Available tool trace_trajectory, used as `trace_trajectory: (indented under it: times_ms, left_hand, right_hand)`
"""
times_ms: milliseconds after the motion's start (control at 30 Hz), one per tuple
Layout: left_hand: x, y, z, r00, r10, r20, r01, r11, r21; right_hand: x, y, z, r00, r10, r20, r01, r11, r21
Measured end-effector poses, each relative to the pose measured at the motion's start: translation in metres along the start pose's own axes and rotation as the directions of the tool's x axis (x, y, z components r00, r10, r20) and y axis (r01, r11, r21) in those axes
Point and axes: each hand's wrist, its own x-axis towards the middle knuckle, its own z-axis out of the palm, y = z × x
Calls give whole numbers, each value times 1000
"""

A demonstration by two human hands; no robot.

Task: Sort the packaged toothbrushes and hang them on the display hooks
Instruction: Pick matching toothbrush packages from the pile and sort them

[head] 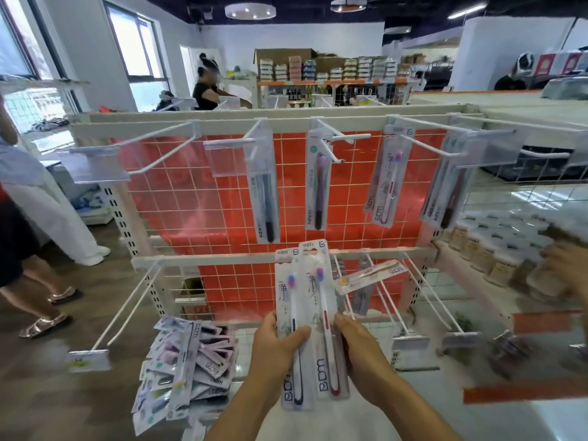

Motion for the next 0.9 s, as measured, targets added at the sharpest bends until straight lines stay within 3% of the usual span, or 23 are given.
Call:
trace_trajectory:
  times_ms: [600,900]
  left_hand:
    - [2,11,53,1000,23,-4,-23,1000,5]
    - [3,25,87,995,71,68,-70,997,-7]
  right_hand:
    - [-4,-24,-42,998,-34,-43,33,999,-23]
    - [-6,-47,-68,985,-138,-101,141,990,25]
